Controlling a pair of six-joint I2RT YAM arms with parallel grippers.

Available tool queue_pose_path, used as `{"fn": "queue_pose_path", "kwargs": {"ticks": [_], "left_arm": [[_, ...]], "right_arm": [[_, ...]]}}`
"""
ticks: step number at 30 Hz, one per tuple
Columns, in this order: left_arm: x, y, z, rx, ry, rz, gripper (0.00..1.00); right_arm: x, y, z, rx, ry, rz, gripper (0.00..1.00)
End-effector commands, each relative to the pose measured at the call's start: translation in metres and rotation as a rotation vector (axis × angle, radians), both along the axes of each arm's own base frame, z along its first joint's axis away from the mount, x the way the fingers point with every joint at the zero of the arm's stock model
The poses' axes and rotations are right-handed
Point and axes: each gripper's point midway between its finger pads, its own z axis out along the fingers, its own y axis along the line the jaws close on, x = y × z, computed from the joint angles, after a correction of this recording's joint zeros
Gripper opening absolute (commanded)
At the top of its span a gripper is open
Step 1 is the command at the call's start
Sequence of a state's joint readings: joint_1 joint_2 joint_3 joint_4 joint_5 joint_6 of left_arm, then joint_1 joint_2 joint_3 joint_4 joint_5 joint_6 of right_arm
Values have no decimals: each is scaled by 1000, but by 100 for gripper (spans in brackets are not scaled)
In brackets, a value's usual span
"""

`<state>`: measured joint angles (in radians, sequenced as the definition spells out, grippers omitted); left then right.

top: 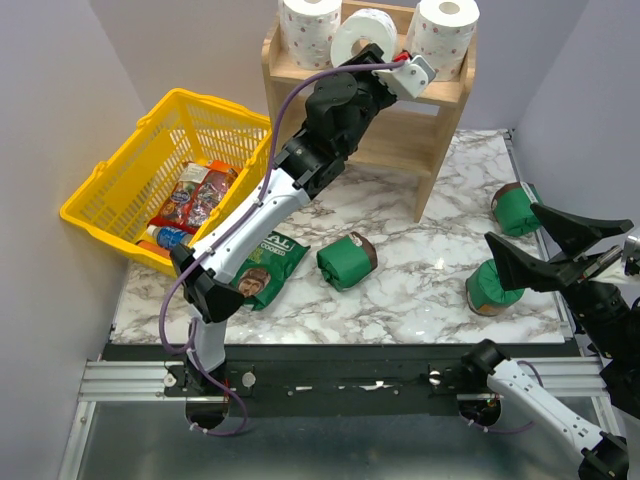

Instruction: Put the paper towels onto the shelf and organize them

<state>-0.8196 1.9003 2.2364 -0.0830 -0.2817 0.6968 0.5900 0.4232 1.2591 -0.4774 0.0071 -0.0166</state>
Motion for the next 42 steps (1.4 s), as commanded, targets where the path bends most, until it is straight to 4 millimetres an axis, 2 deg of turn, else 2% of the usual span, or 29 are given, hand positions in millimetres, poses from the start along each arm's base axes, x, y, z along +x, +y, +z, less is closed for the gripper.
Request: {"fn": "queue_pose_path", "kwargs": {"ticks": [1,13,19,25,32,33,35,36,38,39,41,42], "left_arm": [[9,12,28,-41,-87,61,60],[42,5,41,-140,-198,21,62],[44,-3,58,-200,-309,-45,69],[27,-4,81,-253,-367,-107,73],[-1,5,105,-339,-348,-182,82],[-11,14,116,-358,-354,-187,83],[-15,9,106,-353,-303,-196,83],[-27,19,117,-372,-306,-195,84],[-29,12,96,-353,-227,-194,85],[-44,23,106,-369,-225,-194,86],[-50,18,79,-350,-131,-188,88],[-65,37,90,-381,-126,-167,89]], "right_arm": [[-1,-4,4,4,-25,-16,99],[11,6,-2,-20,-3,-7,99],[21,12,-11,-47,22,-14,99],[33,21,-19,-79,44,-10,100],[40,26,-25,-93,57,-8,100],[40,26,-26,-91,60,-6,100],[40,26,-25,-84,63,-5,100],[39,26,-26,-86,66,-5,100],[39,25,-29,-83,77,-7,100],[38,24,-31,-80,83,-11,100],[39,24,-38,-68,111,-10,100],[40,25,-43,-69,133,-6,100]]}}
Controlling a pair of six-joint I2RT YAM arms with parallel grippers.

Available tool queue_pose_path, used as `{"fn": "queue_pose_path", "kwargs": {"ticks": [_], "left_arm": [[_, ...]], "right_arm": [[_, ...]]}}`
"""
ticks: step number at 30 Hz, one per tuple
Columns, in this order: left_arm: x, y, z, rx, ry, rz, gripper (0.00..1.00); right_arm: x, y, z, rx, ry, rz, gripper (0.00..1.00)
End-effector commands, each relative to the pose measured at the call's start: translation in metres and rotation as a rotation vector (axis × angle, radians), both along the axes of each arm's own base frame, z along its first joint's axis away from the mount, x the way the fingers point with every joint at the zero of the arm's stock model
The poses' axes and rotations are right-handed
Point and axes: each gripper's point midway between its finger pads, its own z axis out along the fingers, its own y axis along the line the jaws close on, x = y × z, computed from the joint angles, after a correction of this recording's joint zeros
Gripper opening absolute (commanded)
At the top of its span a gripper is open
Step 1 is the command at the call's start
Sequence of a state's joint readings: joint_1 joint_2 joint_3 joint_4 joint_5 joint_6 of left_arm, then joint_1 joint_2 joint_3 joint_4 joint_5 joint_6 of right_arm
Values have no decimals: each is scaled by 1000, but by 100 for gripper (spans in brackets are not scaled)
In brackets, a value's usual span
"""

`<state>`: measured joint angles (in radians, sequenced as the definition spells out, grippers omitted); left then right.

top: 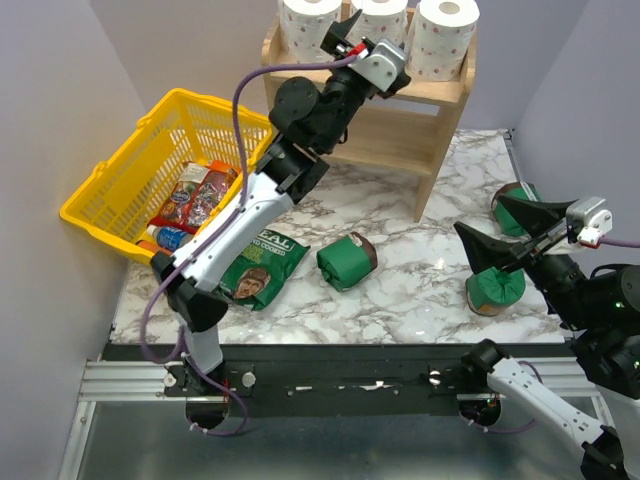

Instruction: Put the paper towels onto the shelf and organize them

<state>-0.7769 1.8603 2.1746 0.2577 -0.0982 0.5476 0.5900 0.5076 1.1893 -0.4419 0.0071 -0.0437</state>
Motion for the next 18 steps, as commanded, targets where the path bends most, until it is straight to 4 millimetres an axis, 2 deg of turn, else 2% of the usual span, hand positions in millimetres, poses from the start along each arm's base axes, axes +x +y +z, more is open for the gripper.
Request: {"fn": "queue_pose_path", "kwargs": {"ticks": [1,2,3,4,5,6,7,8,9,10,11,12,13,14,15,16,18], "left_arm": [[-43,30,-9,-53,138,3,90],[-48,34,-22,-40,191,6,91],[-69,52,-11,-103,215,-22,92],[-67,55,-42,-102,299,-2,93],[-72,63,-57,-100,350,2,94],[-92,86,-50,-181,374,-20,94],[-91,88,-90,-157,450,0,95],[-97,95,-107,-160,493,9,96],[-114,116,-103,-212,496,-2,96],[-115,117,-140,-216,580,5,97],[-121,122,-160,-204,628,9,98],[-134,133,-162,-235,639,-13,99],[-136,130,-196,-213,707,-14,99],[-142,130,-214,-187,747,-24,99],[-148,135,-221,-187,761,-27,99],[-149,136,-246,-161,802,-10,99],[-156,141,-266,-115,826,-5,99]], "right_arm": [[0,2,-16,39,77,6,100],[0,3,-20,44,99,12,100],[0,3,-27,43,131,12,100],[0,4,-31,63,162,13,100],[0,6,-38,63,186,17,100],[0,6,-45,59,213,19,100],[-1,7,-49,71,235,23,100],[-1,8,-54,74,253,25,100],[1,10,-64,69,288,24,100],[1,13,-69,81,312,35,100],[3,16,-75,77,332,37,100],[2,22,-79,74,347,67,100],[2,30,-90,68,381,97,100],[4,34,-95,68,400,107,100],[8,41,-99,61,415,123,99],[11,46,-104,63,436,135,98],[22,55,-106,55,462,138,96]]}}
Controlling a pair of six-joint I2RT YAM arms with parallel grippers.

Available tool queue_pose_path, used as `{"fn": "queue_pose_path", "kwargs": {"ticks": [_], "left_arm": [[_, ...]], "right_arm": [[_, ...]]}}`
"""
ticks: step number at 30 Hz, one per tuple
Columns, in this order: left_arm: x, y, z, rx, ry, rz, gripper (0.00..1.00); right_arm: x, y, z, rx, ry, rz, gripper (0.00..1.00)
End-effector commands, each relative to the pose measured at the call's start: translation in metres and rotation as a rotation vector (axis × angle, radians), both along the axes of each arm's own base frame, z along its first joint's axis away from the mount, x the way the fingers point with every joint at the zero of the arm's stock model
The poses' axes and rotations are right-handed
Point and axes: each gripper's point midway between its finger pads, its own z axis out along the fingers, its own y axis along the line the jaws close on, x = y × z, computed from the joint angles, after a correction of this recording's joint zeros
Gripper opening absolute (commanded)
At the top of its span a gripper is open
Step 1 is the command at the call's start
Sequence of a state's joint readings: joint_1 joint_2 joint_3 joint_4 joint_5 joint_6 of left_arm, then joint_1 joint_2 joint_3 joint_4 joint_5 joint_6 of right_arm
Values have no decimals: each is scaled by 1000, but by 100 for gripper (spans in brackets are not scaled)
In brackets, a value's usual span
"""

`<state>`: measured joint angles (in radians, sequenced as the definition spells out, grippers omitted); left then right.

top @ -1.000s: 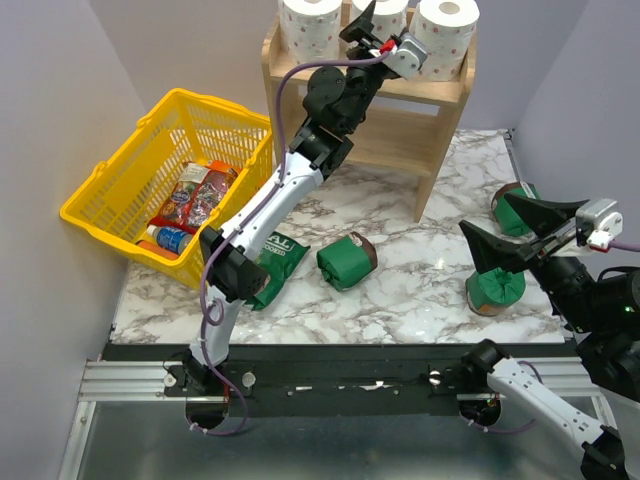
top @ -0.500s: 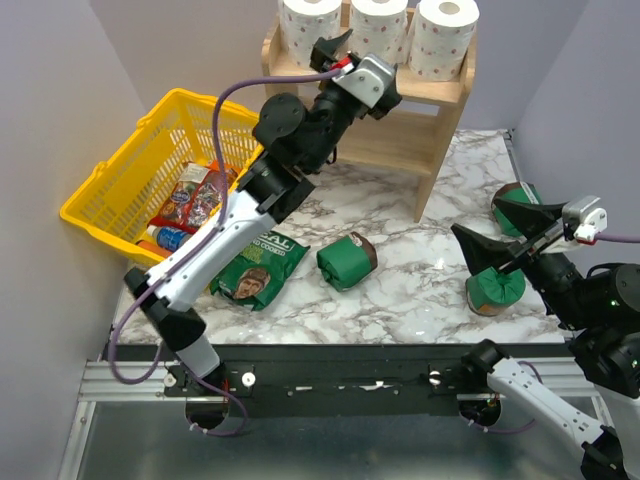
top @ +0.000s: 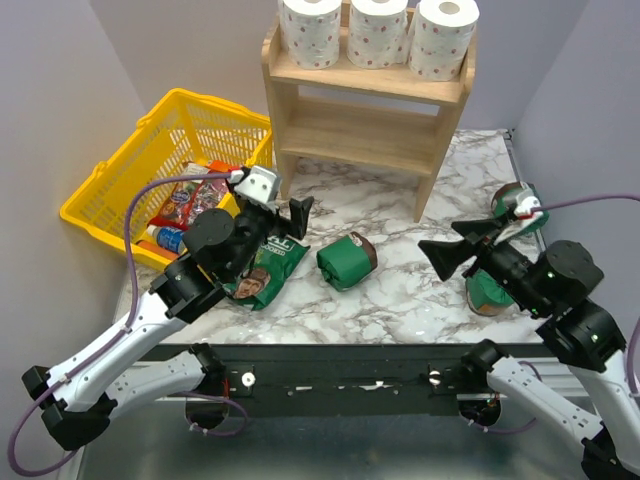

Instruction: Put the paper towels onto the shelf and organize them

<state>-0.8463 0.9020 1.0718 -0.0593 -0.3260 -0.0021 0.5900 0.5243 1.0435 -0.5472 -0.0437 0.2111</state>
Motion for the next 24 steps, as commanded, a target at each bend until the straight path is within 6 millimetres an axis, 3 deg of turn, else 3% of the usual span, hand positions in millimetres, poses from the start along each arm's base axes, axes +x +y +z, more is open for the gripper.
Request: {"fn": "queue_pose_path", "kwargs": {"ticks": [1,2,6,7,11,13,15,16,18,19,22,23,24], "left_arm": [[-8,6,-86,82,192,11,99],[-8,9,-92,90,193,22,99],[-13,14,-111,145,186,9,99],[-14,15,-118,162,191,7,99],[-17,20,-126,195,195,7,99],[-21,23,-120,203,185,-1,99],[-26,30,-118,220,165,-3,99],[-28,32,-125,235,166,-4,99],[-33,39,-127,226,145,-3,99],[-35,40,-137,229,150,-7,99],[-45,35,-127,176,117,-68,99],[-46,34,-125,173,112,-75,99],[-45,34,-125,180,111,-75,99]], "right_arm": [[13,26,-13,6,103,65,94],[15,27,8,23,76,64,94],[43,38,30,27,96,19,91],[57,44,21,15,137,-5,90],[74,62,-17,-9,243,13,86],[75,72,-49,-10,312,39,84],[77,79,-62,9,311,64,84],[75,81,-89,-4,358,74,84],[78,86,-102,5,350,88,84],[77,87,-122,-10,376,90,85],[85,95,-143,-10,374,109,87],[84,97,-160,-28,395,117,89],[87,101,-162,-25,383,128,90]]}}
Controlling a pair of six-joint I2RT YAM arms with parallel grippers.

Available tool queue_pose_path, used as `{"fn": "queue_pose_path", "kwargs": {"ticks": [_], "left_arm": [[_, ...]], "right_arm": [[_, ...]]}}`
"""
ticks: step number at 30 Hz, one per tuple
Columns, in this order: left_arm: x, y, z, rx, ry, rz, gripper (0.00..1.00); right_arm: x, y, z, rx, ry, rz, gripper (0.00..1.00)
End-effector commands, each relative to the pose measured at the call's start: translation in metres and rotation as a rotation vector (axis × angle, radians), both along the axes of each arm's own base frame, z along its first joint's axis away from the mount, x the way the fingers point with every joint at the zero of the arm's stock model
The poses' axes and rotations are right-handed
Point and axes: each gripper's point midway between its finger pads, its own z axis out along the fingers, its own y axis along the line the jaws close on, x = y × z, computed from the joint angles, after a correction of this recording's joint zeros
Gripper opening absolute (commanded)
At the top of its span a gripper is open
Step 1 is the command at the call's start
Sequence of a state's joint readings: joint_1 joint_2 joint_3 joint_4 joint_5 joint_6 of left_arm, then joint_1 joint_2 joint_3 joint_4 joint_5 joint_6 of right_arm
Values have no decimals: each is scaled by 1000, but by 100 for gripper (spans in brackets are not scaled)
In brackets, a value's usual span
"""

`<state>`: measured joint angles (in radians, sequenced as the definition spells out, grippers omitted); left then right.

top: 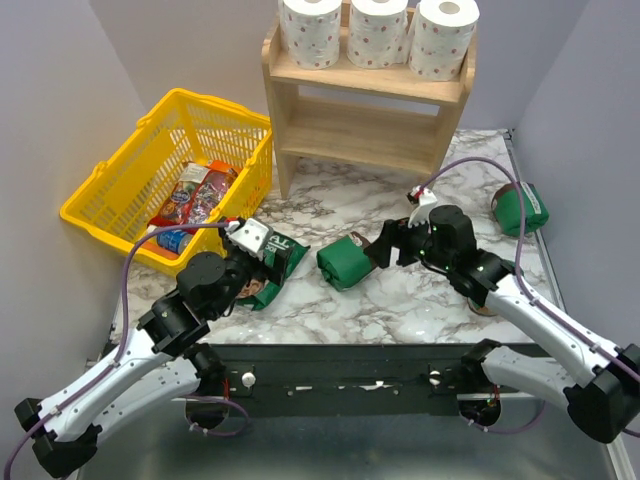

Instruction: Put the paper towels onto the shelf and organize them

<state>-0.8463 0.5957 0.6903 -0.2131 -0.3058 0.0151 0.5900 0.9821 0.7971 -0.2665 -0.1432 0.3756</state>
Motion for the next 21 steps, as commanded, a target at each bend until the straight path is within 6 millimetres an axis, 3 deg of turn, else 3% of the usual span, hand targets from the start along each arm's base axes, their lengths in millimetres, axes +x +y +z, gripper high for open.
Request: {"fn": "queue_pose_path", "kwargs": {"ticks": [1,5,10,14,15,17,18,21], "left_arm": [[-5,-6,9,-12,-30,-50,99],[-2,-4,1,13,-4,-32,99],[2,6,5,18,-9,29,99],[6,24,13,7,-44,117,99],[5,29,18,-10,-61,132,99],[4,38,23,-31,-80,162,99],[2,48,30,-57,-104,202,99],[0,69,40,-100,-143,282,99]], "right_arm": [[13,26,-8,65,-53,74,91],[20,30,-28,25,-28,76,89],[12,43,-11,-143,-181,-14,89],[6,50,-20,-266,-191,-91,90],[6,52,-32,-329,-184,-97,91],[5,63,-27,-389,-231,-113,93],[5,68,-44,-462,-218,-103,93],[7,81,-48,-559,-247,-107,96]]}}
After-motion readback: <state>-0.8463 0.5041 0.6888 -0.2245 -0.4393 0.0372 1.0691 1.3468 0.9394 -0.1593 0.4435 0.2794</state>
